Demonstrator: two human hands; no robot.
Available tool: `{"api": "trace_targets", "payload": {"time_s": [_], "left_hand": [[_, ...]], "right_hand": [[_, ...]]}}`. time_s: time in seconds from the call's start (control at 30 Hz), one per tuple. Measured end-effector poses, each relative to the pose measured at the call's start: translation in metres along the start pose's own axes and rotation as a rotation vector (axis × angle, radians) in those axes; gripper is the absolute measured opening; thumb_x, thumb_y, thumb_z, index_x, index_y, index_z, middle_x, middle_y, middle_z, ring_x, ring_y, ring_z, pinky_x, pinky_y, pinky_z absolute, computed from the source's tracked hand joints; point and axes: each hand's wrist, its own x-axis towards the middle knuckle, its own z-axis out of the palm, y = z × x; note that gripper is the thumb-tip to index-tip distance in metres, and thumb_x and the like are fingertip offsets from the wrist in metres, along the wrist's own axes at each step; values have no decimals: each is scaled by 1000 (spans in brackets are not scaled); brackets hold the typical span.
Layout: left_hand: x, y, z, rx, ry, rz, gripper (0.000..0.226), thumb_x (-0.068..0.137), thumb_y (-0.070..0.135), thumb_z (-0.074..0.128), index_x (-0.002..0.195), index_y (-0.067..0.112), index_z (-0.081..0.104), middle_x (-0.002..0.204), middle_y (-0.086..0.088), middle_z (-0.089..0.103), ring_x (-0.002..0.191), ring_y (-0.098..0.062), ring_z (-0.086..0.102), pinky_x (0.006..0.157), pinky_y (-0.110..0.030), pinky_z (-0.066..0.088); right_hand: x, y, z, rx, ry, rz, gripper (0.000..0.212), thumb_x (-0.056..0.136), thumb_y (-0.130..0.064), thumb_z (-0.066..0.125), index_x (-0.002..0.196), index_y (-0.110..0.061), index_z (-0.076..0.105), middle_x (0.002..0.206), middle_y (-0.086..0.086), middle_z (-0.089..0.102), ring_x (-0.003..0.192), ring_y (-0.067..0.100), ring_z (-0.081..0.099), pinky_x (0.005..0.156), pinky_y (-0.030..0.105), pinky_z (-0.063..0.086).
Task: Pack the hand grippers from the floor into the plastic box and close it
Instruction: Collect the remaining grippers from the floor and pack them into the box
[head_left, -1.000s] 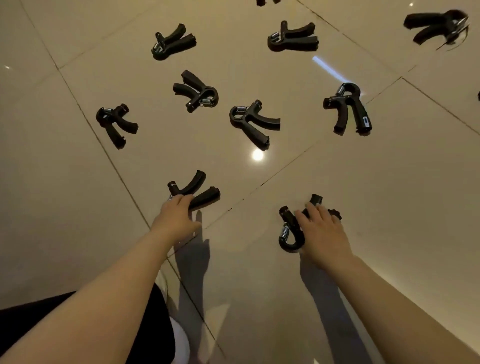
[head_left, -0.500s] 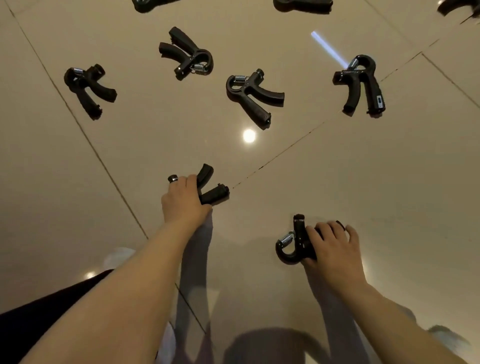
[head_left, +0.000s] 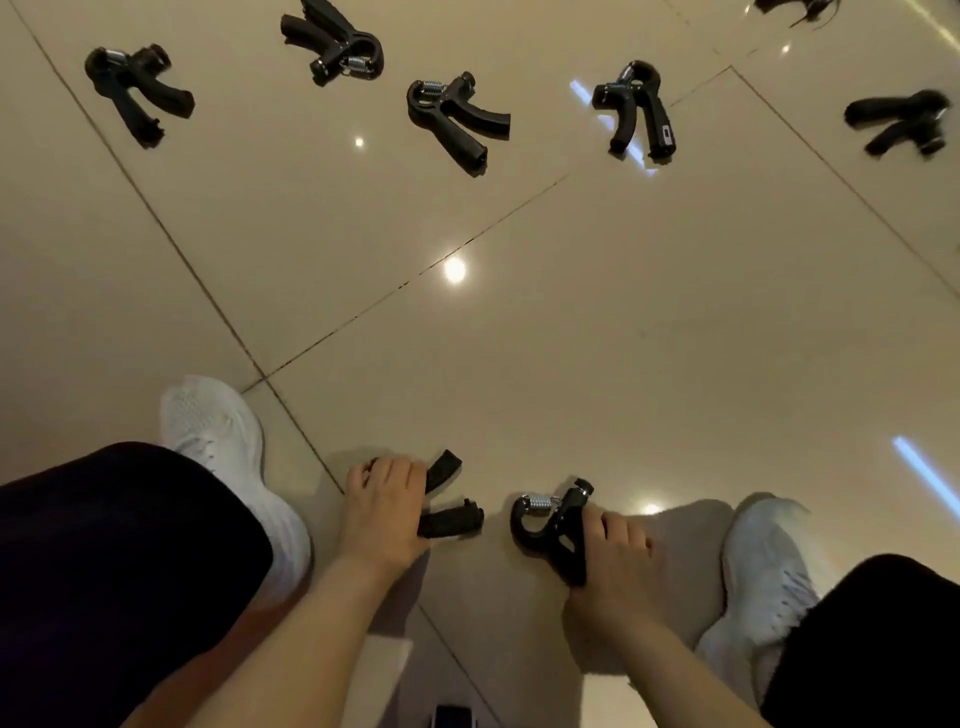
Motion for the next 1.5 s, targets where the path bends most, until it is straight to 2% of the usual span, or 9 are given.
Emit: {"api": "trace_targets", "payload": {"time_s": [0.1, 0.2, 0.3, 0.4, 0.67, 0.8, 1.07, 1.3, 1.5], "left_hand": [[-36, 10, -6, 3, -117, -50, 57, 49, 34, 77, 101, 19, 60, 95, 1, 63, 87, -22, 59, 81, -36, 37], [-67, 33, -28, -66, -209, -148, 64, 62, 45, 68, 118, 24, 46, 113, 6, 54, 106, -18, 51, 87, -33, 29], [-99, 68, -58, -204, -170, -190, 71, 63, 47, 70, 124, 24, 40, 117, 6, 51, 110, -16, 48, 88, -32, 28], [-128, 102, -90, -353, -55, -165, 76, 62, 46, 73, 127, 23, 40, 118, 5, 52, 111, -18, 48, 95, -35, 30], [-199, 170, -194, -622, 390, 143, 86, 59, 35, 85, 130, 16, 41, 114, 8, 54, 100, -11, 45, 99, -36, 32], [-240, 200, -253, -707, 534, 381, 96, 59, 35, 85, 133, 39, 25, 103, 28, 41, 99, -4, 44, 96, -34, 37], [-291, 256, -331, -516, 632, 757, 96, 57, 48, 71, 135, 36, 16, 116, 2, 49, 100, -8, 46, 94, -30, 25], [-322, 310, -357, -443, 749, 1033, 85, 62, 41, 72, 134, 20, 35, 123, -1, 52, 102, -6, 46, 87, -19, 26], [-320, 353, -364, -334, 876, 1161, 80, 66, 44, 68, 135, 16, 38, 125, 0, 52, 103, -11, 49, 85, -30, 36]], "right_hand": [[-42, 15, 13, 113, -84, 78, 63, 74, -39, 59, 131, -24, 38, 126, 0, 48, 116, 23, 43, 92, 36, 37], [-77, 23, 15, 115, 27, 61, 57, 61, -47, 74, 107, -19, 56, 102, 6, 58, 95, 30, 54, 75, 39, 44], [-114, 29, -10, 153, 61, 42, 57, 75, -55, 60, 119, -20, 47, 116, 4, 47, 111, 27, 46, 85, 36, 39], [-149, 38, -41, 160, 211, -26, 56, 75, -37, 61, 125, -20, 42, 118, 3, 43, 110, 25, 43, 86, 33, 35], [-267, 74, -122, 44, 898, -162, 67, 50, -18, 77, 113, -18, 56, 102, -1, 61, 105, 26, 56, 102, 45, 34], [-342, 96, -157, -115, 1092, -274, 73, 53, -25, 81, 119, -20, 50, 111, 3, 61, 108, 26, 54, 96, 39, 37], [-460, 132, -193, -450, 1308, -296, 56, 67, -26, 75, 118, -17, 54, 117, 11, 59, 109, 29, 48, 99, 41, 33], [-529, 164, -200, -553, 1352, -176, 53, 68, -27, 74, 116, -16, 53, 115, 12, 62, 107, 32, 56, 100, 43, 40], [-565, 206, -190, -565, 1403, -47, 50, 69, -27, 72, 113, -14, 51, 114, 13, 63, 111, 30, 49, 102, 42, 36]]}}
